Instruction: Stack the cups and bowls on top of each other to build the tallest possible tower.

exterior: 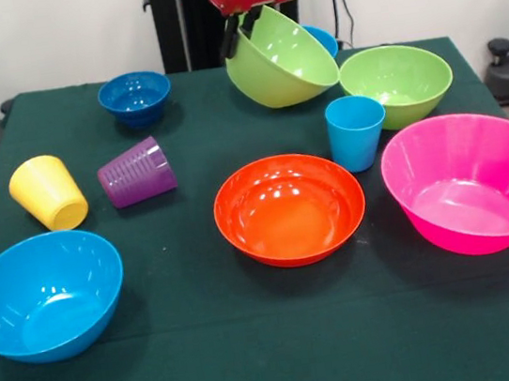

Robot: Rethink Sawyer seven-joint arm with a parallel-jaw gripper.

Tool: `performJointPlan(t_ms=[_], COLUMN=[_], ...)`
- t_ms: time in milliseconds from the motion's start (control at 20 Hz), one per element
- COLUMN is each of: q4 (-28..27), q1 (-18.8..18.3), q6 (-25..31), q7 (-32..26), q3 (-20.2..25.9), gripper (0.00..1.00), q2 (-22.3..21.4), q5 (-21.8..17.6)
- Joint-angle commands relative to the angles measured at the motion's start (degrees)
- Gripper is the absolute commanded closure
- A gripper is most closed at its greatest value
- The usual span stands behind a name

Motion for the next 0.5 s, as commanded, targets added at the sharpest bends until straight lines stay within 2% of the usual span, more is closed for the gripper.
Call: performJointPlan(t_ms=[50, 500], q4=[-2.23, -3.38], q1=[2.55, 4.16], q6=[-2.09, -1.99], q7=[8.51, 8.39], q3=[-2.74, -4.02], gripper=[1.0, 1.0], q2=[2.55, 3.46], q5=[0.26, 0.13])
